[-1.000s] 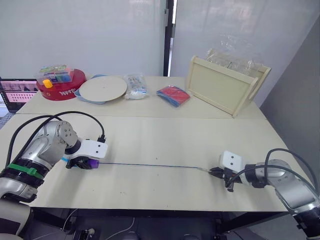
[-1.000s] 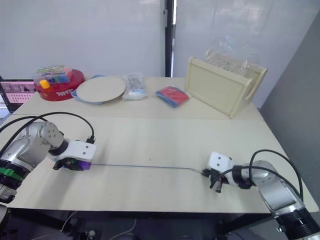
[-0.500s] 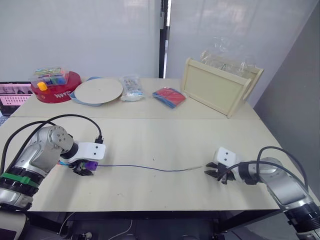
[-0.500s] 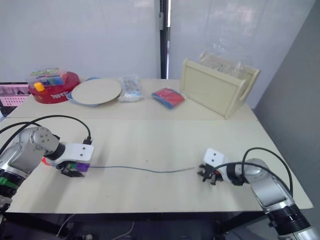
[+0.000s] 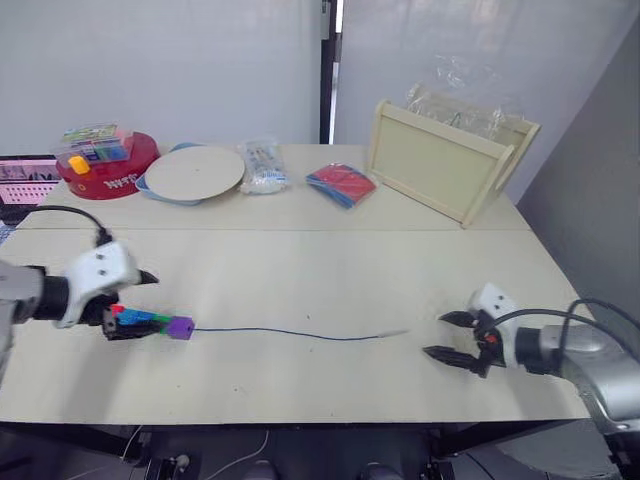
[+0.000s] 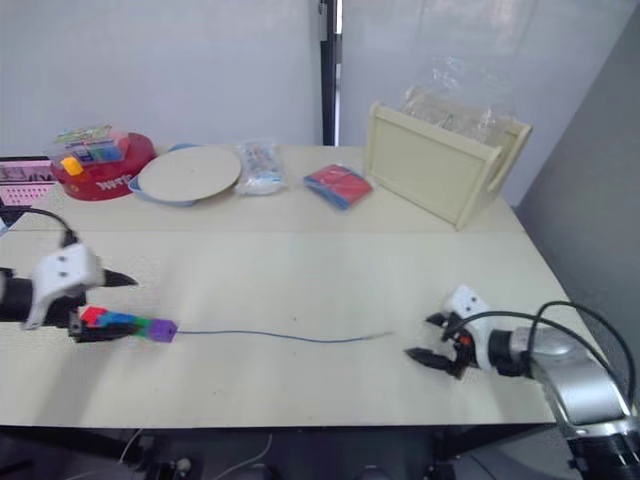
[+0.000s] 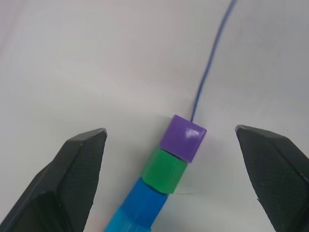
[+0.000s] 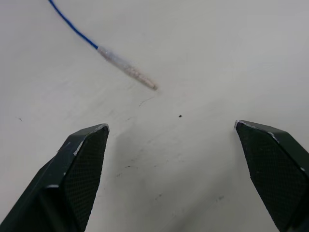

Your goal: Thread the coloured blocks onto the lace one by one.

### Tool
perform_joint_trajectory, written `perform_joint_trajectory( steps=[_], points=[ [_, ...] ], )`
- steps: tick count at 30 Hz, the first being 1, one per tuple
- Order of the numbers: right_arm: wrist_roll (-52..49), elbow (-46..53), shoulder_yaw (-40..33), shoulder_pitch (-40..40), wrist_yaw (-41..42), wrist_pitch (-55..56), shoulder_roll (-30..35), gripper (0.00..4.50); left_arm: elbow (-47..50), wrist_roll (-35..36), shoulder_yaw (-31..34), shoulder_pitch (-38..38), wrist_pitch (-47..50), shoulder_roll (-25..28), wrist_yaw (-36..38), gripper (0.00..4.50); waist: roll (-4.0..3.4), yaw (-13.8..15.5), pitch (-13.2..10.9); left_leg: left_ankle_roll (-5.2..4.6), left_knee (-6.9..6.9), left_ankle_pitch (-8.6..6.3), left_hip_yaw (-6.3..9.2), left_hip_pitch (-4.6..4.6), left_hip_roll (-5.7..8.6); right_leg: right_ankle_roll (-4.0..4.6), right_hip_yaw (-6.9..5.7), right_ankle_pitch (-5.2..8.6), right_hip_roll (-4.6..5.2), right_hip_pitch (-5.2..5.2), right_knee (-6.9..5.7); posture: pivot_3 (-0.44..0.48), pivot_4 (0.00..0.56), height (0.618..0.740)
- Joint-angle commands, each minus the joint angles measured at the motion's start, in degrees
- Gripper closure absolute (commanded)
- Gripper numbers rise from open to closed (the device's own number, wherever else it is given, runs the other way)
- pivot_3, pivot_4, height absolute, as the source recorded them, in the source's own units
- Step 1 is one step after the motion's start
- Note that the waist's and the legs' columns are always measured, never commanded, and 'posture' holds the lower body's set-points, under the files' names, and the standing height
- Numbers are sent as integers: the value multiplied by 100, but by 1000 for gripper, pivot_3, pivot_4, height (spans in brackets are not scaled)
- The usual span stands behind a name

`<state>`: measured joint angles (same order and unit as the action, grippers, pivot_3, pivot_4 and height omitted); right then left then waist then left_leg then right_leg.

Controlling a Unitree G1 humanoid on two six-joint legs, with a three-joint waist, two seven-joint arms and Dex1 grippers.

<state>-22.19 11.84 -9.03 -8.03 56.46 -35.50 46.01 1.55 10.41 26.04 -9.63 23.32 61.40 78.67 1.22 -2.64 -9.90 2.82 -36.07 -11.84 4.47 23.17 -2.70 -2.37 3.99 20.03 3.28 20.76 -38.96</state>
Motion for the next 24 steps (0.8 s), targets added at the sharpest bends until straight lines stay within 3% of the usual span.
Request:
perform_joint_trajectory(
  steps=[1, 5, 8, 17, 24],
  points=[
    [-395, 224, -727, 253, -412, -80, -253, 26, 176, 533, 1513, 1008, 491, -407, -174, 0, -6, -50, -2, 0, 6, 0, -7, -7, -1, 0, 5, 0, 0, 0, 0, 0, 150, 740],
    [-508, 180, -1050, 580, -570, 106, -444, 26, -32, 777, 2311, 1817, 448, -796, -439, 0, 5, -1, -6, 1, 5, 0, -5, -7, -3, 5, 0, 0, 0, 3, -4, 0, 150, 740],
    [-362, -39, -1168, 917, -581, 534, -516, 26, -602, 732, 2483, 2349, -138, -1075, -555, 0, 3, 41, -4, 2, 4, 1, -7, -15, 3, 8, 2, -2, 9, -6, 0, 0, 150, 740],
    [-432, -784, -1474, 1703, -152, 1425, -555, 26, -1364, 1034, 2219, 2603, -726, -1568, -1022, 0, 18, 70, -1, 4, 9, 0, -7, -39, 6, 8, 0, -2, 13, -37, 9, 0, 150, 740],
    [-390, -1244, -1336, 1580, -76, 1737, -542, 26, -1452, 1221, 2037, 2623, -912, -1650, -1278, 0, 25, 5, 2, 4, 15, 0, -8, -54, 0, 9, 1, -2, 8, -47, 10, 0, 150, 740]
  ],
)
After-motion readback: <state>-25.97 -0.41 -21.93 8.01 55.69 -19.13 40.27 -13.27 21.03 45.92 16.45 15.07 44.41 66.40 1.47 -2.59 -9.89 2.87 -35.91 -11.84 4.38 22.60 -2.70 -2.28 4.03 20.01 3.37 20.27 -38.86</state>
